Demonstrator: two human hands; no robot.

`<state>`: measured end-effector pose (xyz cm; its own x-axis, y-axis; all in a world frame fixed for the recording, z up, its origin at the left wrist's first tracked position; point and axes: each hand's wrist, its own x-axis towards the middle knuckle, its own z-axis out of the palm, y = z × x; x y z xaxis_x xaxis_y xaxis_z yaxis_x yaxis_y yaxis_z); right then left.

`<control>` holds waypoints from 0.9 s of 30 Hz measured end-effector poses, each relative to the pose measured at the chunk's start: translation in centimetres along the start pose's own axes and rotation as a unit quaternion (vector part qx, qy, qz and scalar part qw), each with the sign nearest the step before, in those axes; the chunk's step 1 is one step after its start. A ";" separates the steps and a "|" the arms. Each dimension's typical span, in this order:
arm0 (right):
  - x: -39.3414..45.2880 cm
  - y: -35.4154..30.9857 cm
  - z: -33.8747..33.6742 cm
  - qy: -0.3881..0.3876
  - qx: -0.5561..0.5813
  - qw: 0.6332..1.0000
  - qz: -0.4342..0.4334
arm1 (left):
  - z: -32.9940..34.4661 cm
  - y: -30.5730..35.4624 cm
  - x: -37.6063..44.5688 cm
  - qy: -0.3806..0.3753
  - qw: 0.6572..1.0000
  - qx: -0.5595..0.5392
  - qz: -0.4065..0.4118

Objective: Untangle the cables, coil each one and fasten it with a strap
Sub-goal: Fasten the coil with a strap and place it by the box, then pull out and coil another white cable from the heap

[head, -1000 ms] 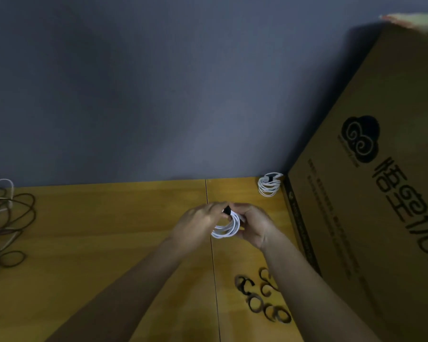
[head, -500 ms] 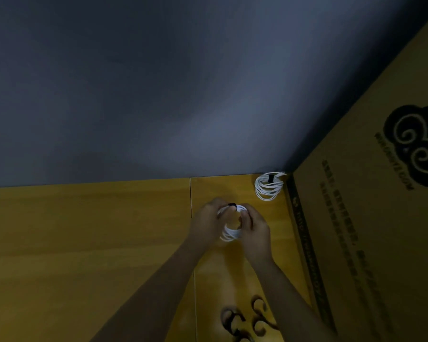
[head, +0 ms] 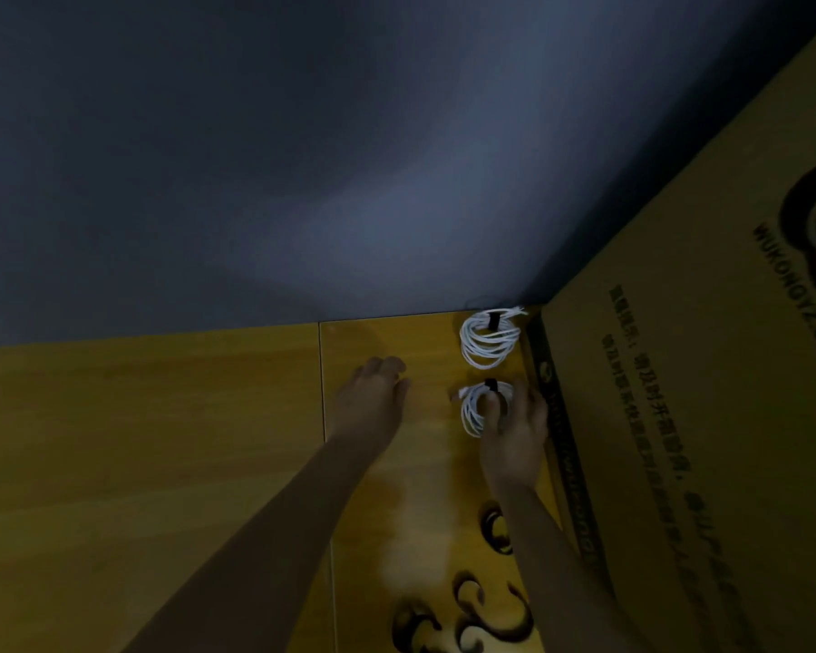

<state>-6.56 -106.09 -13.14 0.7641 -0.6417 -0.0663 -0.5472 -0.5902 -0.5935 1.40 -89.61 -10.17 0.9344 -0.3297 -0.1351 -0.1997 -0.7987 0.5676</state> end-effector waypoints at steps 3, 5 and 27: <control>-1.9 0.4 -0.2 0.043 -0.099 0.990 -0.095 | -0.2 -0.1 0.0 -0.002 1.000 -0.006 -0.002; -2.5 1.1 0.2 0.061 -0.124 0.977 -0.160 | -0.4 -0.1 -0.1 -0.007 1.000 -0.009 -0.003; -11.4 -12.0 0.6 -0.060 -0.002 0.952 -0.301 | -14.9 -10.3 -15.3 0.121 0.984 0.002 -0.130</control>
<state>-8.57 -91.42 -5.75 0.9728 -0.1270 0.1938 0.0006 -0.8350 -0.5502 -6.41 -68.82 -1.85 0.9969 0.0157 -0.0769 0.0546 -0.8426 0.5358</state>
